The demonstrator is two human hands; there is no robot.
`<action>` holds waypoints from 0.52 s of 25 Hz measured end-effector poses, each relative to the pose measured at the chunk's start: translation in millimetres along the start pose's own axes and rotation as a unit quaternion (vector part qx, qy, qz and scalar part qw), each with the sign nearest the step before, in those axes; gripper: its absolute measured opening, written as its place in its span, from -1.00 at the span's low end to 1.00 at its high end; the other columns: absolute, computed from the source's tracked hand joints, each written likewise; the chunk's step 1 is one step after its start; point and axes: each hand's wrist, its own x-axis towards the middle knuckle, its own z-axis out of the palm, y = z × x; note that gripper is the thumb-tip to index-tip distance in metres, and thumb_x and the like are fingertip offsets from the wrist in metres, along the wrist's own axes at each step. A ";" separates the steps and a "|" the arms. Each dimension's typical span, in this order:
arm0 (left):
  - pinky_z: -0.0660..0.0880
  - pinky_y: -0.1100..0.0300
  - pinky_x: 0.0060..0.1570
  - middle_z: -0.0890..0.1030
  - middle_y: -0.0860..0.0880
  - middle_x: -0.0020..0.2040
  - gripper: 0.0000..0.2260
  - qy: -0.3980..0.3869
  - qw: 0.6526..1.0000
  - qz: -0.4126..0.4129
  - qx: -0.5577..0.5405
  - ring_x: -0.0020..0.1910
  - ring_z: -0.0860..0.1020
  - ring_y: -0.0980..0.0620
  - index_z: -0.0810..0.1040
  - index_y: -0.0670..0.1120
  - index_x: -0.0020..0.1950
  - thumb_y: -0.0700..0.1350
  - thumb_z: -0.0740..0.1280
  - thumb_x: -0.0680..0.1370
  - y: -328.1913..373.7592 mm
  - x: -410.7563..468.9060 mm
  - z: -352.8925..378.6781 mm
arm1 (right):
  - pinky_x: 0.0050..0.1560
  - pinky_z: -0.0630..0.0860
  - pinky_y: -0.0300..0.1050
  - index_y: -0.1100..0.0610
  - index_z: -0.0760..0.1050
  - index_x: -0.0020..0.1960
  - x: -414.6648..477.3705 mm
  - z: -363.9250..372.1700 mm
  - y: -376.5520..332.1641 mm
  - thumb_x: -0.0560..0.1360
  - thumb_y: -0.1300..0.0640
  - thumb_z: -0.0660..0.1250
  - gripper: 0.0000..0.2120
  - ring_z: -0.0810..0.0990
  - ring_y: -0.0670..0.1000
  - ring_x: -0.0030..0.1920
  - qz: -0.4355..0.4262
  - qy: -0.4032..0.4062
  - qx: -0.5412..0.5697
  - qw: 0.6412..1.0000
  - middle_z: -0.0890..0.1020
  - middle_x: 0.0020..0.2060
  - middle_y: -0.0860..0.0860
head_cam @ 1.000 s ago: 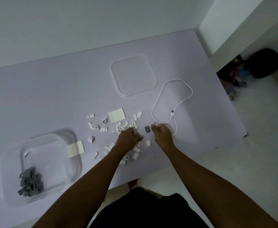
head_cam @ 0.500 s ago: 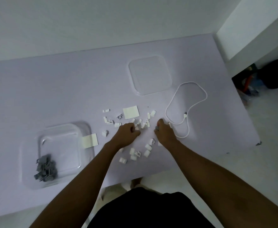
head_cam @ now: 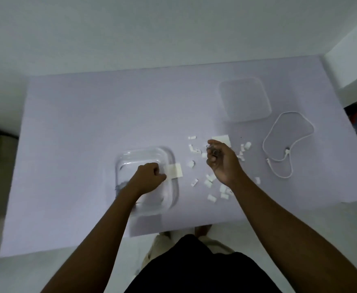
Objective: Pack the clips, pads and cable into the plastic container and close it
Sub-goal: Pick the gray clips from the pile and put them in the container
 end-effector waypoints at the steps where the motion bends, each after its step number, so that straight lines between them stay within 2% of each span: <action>1: 0.29 0.19 -0.35 0.44 -0.02 -0.36 -0.78 0.010 0.999 -0.014 0.030 -0.36 0.37 0.03 0.36 -0.10 -0.29 -0.08 0.36 0.45 -20.2 -9.6 -10.6 | -0.42 0.26 -0.23 0.18 0.54 -0.05 -3.6 19.0 17.2 0.50 0.28 0.18 -0.84 0.36 -0.02 -0.42 0.003 -0.022 0.040 0.999 0.51 -0.30 0.10; 3: 0.32 0.18 -0.37 0.47 -0.02 -0.33 -0.82 0.018 0.993 -0.043 0.104 -0.33 0.42 -0.01 0.38 -0.10 -0.25 -0.08 0.34 0.45 -56.5 -27.5 -25.3 | -0.41 0.26 -0.20 0.18 0.51 -0.11 -11.1 56.2 53.2 0.45 0.29 0.14 -0.82 0.38 0.00 -0.42 0.025 -0.056 0.070 0.996 0.53 -0.31 0.12; 7: 0.45 0.14 -0.20 0.62 -0.10 -0.08 -0.85 -0.007 0.971 -0.039 0.236 -0.12 0.59 -0.14 0.51 -0.10 -0.03 -0.04 0.29 0.51 -90.1 -47.5 -29.8 | -0.42 0.34 -0.19 0.17 0.49 -0.17 -18.8 105.9 118.8 0.44 0.30 0.11 -0.81 0.43 0.03 -0.40 0.100 -0.070 0.020 0.992 0.52 -0.31 0.11; 10: 0.48 0.11 -0.15 0.63 -0.11 -0.01 -0.83 0.005 0.967 -0.039 0.253 -0.06 0.62 -0.15 0.52 -0.10 0.07 -0.08 0.31 0.52 -96.5 -52.6 -26.0 | -0.35 0.41 -0.16 0.16 0.47 -0.21 -15.3 118.4 160.6 0.42 0.31 0.15 -0.85 0.48 0.03 -0.36 0.131 -0.015 -0.056 0.990 0.50 -0.31 0.11; 13: 0.54 0.09 -0.07 0.64 -0.12 0.03 -0.76 0.024 0.958 -0.055 0.282 0.00 0.64 -0.15 0.51 -0.12 0.19 -0.24 0.27 0.53 -101.6 -57.0 -21.4 | -0.29 0.50 -0.14 0.21 0.54 -0.13 -9.6 110.9 187.9 0.47 0.29 0.24 -0.89 0.56 0.04 -0.30 0.154 0.078 -0.177 0.969 0.58 -0.28 0.12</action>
